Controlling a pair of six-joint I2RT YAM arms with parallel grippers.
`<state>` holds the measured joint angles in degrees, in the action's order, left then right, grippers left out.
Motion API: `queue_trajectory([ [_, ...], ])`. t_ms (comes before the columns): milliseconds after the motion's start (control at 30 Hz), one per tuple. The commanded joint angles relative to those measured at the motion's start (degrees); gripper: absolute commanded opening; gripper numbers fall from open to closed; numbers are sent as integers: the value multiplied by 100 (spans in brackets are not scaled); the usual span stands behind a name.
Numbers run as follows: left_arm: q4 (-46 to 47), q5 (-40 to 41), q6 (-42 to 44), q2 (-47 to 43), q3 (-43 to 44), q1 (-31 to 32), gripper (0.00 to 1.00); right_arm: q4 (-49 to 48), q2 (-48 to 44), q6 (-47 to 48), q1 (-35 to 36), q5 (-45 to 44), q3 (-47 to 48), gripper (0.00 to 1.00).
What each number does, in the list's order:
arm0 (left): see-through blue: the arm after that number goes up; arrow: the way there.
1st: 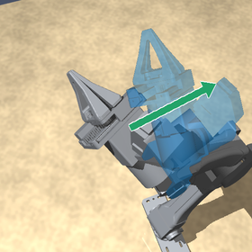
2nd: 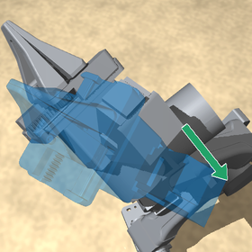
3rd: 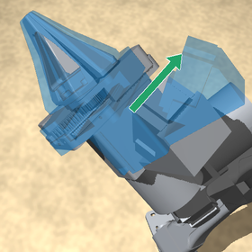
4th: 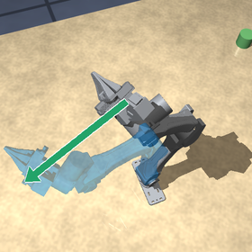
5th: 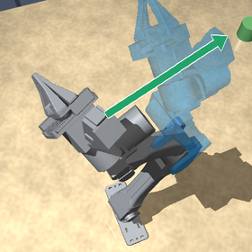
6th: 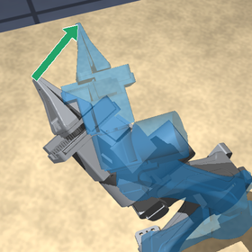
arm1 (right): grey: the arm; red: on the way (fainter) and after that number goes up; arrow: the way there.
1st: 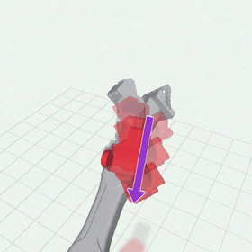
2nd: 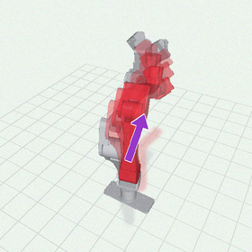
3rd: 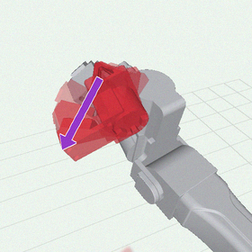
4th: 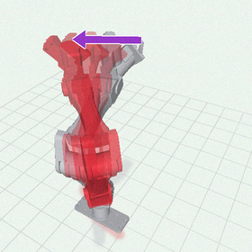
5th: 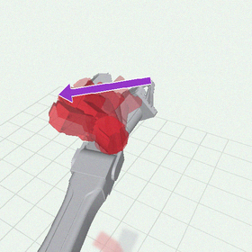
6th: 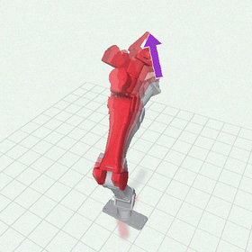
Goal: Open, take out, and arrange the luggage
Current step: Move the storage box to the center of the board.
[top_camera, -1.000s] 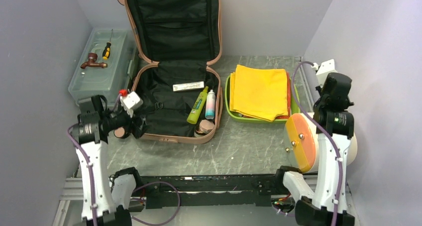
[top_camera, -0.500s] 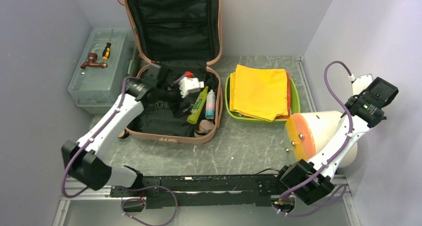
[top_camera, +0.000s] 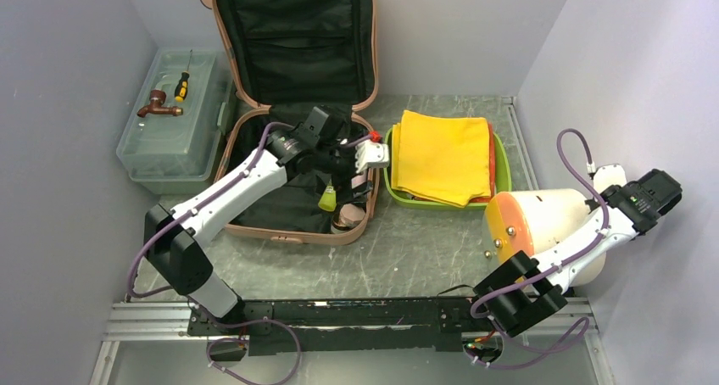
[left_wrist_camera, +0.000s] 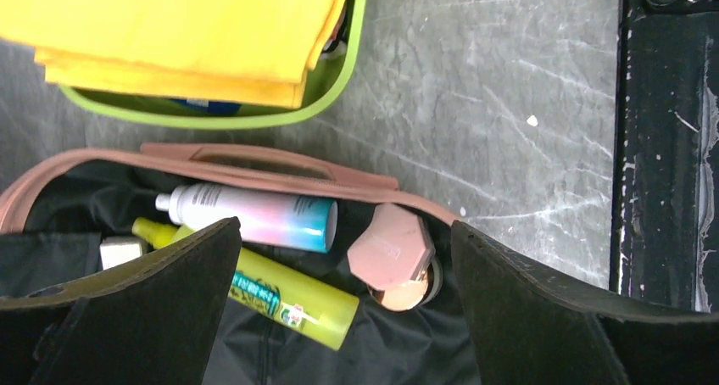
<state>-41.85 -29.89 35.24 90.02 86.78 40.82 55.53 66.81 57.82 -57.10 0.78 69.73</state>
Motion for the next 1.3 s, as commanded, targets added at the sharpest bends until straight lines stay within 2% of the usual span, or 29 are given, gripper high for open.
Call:
queue_trajectory([
  [0,366,-215,-136,162,216,272,100,284,-53,351,-132,871,-437,0],
  [167,457,111,-146,567,266,581,99,901,-27,535,-135,1606,-483,0],
  [267,563,586,-198,922,373,767,99,1046,-17,570,-135,1784,-463,0],
  [367,645,1066,-270,1308,647,889,99,1002,-8,624,-135,1845,-519,0],
  [467,641,1383,-409,1702,1058,900,99,1435,69,869,-88,2055,-585,0],
  [667,443,1477,-466,2505,1814,910,99,1770,-100,1237,-64,2119,-861,0],
  [867,338,1570,-400,3208,2184,1006,99,2423,-185,1814,-64,2376,-826,0],
  [1033,61,1445,-309,3554,2414,1024,100,1956,-218,1551,-64,2328,-839,0],
  [1167,232,1965,-317,3815,2555,1043,99,1465,-82,955,-64,2484,-552,0],
  [1267,576,2740,-517,4085,2662,1059,99,1246,41,508,-64,2645,-261,0],
])
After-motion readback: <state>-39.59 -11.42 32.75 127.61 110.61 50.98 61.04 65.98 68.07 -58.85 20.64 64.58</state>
